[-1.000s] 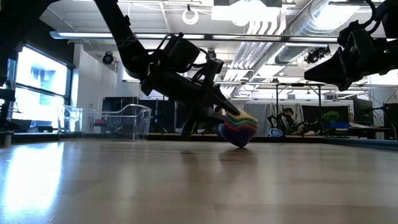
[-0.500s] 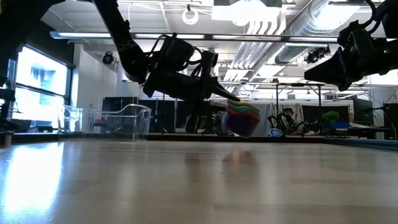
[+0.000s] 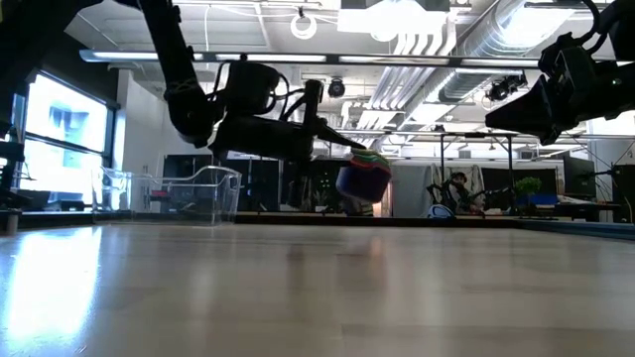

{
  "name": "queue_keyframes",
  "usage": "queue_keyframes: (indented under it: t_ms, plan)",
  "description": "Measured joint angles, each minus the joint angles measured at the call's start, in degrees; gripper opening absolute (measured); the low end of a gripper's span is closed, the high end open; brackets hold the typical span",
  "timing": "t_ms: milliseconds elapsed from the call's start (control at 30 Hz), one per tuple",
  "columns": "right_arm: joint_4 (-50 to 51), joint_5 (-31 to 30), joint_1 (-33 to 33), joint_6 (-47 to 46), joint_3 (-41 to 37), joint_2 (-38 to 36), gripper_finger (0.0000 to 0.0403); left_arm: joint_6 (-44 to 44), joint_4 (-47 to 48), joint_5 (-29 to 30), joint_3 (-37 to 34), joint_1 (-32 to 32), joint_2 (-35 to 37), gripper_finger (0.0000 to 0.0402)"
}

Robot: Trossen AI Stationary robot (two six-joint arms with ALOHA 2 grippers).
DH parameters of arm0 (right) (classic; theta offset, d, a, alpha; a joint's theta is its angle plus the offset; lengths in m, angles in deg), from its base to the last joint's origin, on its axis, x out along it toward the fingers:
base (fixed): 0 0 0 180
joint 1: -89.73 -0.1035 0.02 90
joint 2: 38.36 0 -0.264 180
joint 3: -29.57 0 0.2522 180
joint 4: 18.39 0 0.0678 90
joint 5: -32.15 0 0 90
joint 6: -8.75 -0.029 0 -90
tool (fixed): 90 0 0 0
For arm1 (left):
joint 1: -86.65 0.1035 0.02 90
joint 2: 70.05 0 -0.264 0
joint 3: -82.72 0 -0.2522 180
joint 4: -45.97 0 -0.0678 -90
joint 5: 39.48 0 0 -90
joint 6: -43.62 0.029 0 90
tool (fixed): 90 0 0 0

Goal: Nest measuring cups in basket
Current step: Put the stacked, colored measuring cups into the transparent bin

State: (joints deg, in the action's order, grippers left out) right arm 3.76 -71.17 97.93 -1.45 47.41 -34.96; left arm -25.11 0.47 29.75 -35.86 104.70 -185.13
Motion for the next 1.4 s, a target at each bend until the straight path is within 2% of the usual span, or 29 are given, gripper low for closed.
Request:
queue_keyframes:
  t_ms: [267, 433, 600, 1067, 1400]
  plan:
    - [0.0, 0.0, 0.0, 0.1, 0.0, 0.0, 0.0069, 2.0, -0.5, 5.2, 0.1, 0.7, 3.4, 0.0068]
    - [0.0, 0.0, 0.0, 0.1, 0.0, 0.0, 0.0069, 3.0, -0.5, 11.1, -1.7, 0.8, 6.4, 0.0068]
    - [0.0, 0.0, 0.0, 0.1, 0.0, 0.0, 0.0069, 4.6, -0.8, 20.2, -5.7, 0.7, 11.9, 0.0068]
    - [0.0, 0.0, 0.0, 0.1, 0.0, 0.0, 0.0069, 4.9, 0.1, 50.5, -19.3, 0.7, 28.4, 0.0068]
    - [0.0, 0.0, 0.0, 0.0, 0.0, 0.0, 0.0069, 4.9, 5.9, 66.5, -24.5, -2.3, 39.3, 0.0068]
